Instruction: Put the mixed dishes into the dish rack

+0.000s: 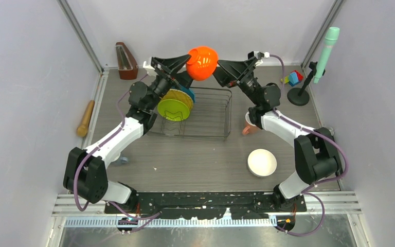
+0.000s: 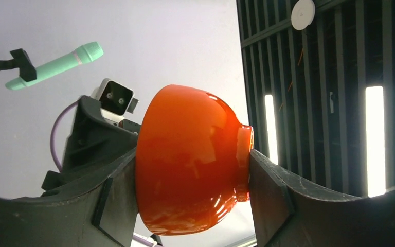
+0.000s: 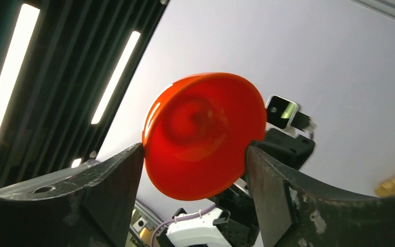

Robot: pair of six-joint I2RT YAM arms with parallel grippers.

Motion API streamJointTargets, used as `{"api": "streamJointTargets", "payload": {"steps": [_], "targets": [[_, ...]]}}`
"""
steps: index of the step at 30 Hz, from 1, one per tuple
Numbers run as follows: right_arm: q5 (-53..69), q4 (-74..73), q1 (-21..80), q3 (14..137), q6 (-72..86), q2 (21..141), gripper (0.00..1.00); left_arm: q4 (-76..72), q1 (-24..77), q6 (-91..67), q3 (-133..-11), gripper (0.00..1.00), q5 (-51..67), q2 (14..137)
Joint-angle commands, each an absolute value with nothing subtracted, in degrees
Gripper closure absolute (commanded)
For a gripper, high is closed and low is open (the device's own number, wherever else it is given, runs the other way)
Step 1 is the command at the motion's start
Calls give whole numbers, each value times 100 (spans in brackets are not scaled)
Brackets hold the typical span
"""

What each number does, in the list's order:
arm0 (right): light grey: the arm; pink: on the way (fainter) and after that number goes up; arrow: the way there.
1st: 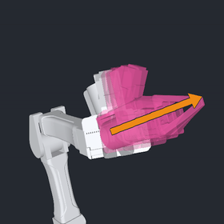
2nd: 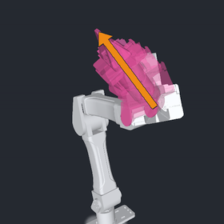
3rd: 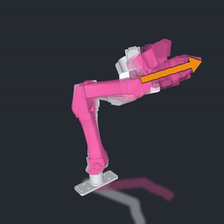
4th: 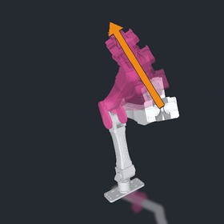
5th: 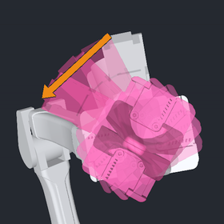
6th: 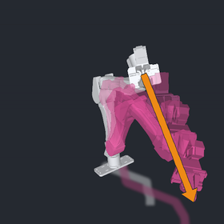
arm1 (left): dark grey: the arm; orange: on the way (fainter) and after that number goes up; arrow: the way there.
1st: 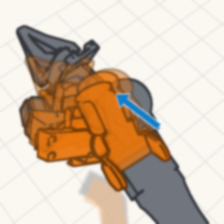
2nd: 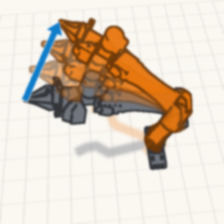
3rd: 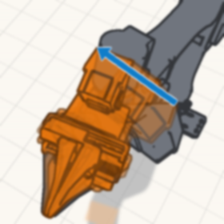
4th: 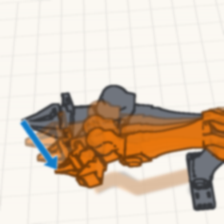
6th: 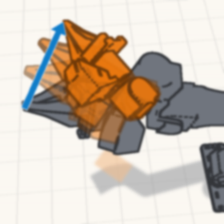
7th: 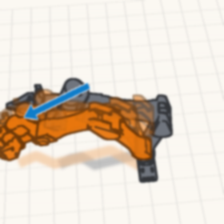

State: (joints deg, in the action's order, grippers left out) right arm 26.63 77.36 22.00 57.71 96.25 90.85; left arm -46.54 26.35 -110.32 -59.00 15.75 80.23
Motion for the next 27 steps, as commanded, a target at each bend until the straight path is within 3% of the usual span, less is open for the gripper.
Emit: {"api": "streamJointTargets", "payload": {"steps": [1, 5, 14, 27], "targets": [[2839, 6539, 2057, 5540, 8946, 8599, 16, -5135, 2457, -10736, -5870, 100, 1833, 7832], [2935, 5148, 1928, 5451, 8424, 8143, 2, -4951, 2334, -10287, -5822, 100, 2041, 7852], [2785, 1445, 1801, 5906, 6623, 7281, 0, -2967, 2307, -8332, -5832, 100, 2205, 7682], [2817, 250, 2028, 6444, 6420, 7568, 0, -2614, 2524, -7638, -5904, 100, 2297, 8055]]}}
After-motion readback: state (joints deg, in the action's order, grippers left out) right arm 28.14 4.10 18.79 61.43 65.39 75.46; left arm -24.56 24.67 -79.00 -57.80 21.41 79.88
